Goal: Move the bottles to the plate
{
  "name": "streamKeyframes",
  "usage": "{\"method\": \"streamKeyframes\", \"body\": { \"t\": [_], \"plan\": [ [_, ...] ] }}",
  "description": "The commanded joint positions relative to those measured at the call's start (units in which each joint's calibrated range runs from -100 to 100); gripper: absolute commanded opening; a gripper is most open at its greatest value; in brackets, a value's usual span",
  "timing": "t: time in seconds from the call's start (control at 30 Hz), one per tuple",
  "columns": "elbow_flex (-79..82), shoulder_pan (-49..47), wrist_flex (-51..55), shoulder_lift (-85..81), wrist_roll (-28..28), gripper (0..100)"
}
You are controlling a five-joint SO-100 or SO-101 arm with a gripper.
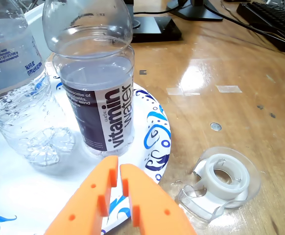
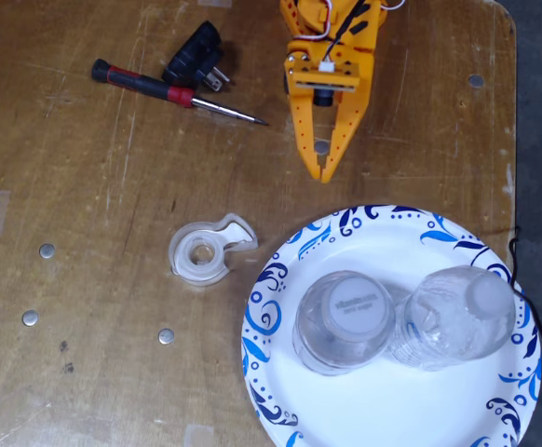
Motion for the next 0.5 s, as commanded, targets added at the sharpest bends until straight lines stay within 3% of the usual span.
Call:
{"method": "streamKeyframes", "body": {
  "t": [0.0,0.47],
  "plan": [
    [-2.4,0.3,-1.2,-0.7,-0.3,2],
    [-2.4,0.3,-0.3,-0.7,0.2,2]
  ]
}}
